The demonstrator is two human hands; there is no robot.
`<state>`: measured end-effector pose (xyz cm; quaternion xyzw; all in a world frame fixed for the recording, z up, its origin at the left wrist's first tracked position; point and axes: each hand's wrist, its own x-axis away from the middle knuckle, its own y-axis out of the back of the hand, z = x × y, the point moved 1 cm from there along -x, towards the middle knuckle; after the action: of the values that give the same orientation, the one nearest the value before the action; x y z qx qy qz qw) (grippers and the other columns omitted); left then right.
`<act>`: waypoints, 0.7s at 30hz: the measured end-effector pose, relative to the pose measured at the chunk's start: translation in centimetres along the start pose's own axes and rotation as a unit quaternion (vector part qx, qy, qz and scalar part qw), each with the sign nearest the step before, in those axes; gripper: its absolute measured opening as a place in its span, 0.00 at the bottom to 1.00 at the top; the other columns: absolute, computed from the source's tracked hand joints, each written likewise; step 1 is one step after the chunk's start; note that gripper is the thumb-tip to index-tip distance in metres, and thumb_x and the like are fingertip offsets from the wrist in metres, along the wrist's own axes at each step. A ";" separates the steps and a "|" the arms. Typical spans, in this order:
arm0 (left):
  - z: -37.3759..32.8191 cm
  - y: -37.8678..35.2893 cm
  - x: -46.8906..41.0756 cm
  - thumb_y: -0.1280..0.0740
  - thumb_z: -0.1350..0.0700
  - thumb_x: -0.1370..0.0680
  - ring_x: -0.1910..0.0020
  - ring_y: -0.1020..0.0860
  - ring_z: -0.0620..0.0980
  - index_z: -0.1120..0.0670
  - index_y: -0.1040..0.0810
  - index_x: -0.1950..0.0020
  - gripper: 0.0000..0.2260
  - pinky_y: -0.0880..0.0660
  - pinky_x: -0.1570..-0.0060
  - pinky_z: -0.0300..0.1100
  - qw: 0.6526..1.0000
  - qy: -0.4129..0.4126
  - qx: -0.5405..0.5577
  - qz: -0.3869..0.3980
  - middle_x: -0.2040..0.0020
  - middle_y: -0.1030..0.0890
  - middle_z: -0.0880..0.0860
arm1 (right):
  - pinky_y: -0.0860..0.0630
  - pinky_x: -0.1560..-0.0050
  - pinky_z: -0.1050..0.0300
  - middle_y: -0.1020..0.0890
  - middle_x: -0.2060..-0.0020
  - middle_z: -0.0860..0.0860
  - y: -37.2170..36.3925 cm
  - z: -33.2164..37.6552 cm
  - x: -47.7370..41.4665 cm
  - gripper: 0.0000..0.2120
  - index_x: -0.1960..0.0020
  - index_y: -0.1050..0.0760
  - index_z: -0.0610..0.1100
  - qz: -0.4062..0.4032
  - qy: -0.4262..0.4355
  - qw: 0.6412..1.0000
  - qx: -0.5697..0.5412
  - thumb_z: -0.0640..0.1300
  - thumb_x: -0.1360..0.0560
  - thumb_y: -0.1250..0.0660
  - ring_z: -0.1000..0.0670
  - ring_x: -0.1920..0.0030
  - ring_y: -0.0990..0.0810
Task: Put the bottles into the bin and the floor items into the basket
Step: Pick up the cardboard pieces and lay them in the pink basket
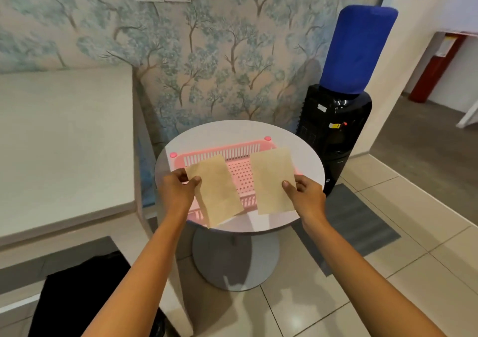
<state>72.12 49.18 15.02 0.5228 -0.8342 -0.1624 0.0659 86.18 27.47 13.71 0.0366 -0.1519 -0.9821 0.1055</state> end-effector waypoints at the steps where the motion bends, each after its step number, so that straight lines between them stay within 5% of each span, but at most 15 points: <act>1: 0.2 -0.8 -1.4 0.30 0.58 0.25 0.47 0.19 0.58 0.60 0.21 0.41 0.14 0.23 0.43 0.56 1.000 0.020 0.008 0.007 0.43 0.18 0.57 | 0.23 0.41 0.50 0.19 0.44 0.47 -0.7 -0.2 -1.3 0.15 0.40 0.23 0.42 0.001 -0.005 1.000 0.008 0.44 0.25 0.30 0.49 0.45 0.22; 6: 1.6 -5.3 -7.1 0.31 0.60 0.24 0.45 0.21 0.59 0.59 0.22 0.41 0.12 0.24 0.42 0.56 0.992 0.118 0.037 0.013 0.42 0.19 0.56 | 0.24 0.44 0.50 0.21 0.44 0.47 -4.3 -0.4 -7.9 0.16 0.37 0.26 0.42 0.036 -0.017 0.998 0.046 0.44 0.23 0.32 0.48 0.48 0.23; 13: 5.1 -10.1 -15.4 0.29 0.60 0.25 0.53 0.19 0.58 0.60 0.20 0.52 0.05 0.21 0.46 0.53 0.976 0.193 -0.081 0.057 0.50 0.17 0.60 | 0.22 0.44 0.43 0.18 0.46 0.45 -9.7 -2.8 -17.8 0.13 0.42 0.24 0.42 0.096 -0.048 0.992 0.062 0.43 0.25 0.31 0.43 0.48 0.20; 18: 7.1 -12.7 -18.8 0.31 0.62 0.24 0.59 0.25 0.53 0.63 0.21 0.48 0.07 0.30 0.63 0.40 0.963 0.199 -0.183 -0.020 0.51 0.19 0.60 | 0.22 0.47 0.51 0.20 0.43 0.45 -14.4 -5.8 -22.4 0.14 0.39 0.25 0.41 0.153 -0.112 0.977 0.095 0.40 0.24 0.33 0.44 0.48 0.22; 21: 8.5 -13.9 -19.5 0.35 0.63 0.23 0.60 0.25 0.52 0.62 0.21 0.51 0.05 0.32 0.64 0.40 0.960 0.183 -0.200 -0.065 0.52 0.18 0.60 | 0.23 0.50 0.54 0.20 0.42 0.42 -17.0 -7.1 -23.2 0.15 0.39 0.26 0.41 0.188 -0.150 0.963 0.124 0.38 0.25 0.35 0.43 0.49 0.23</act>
<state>90.24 62.77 3.50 0.5727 -0.7228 -0.2308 0.3102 106.17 46.30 2.68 -0.1275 -0.2905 -0.9123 0.2589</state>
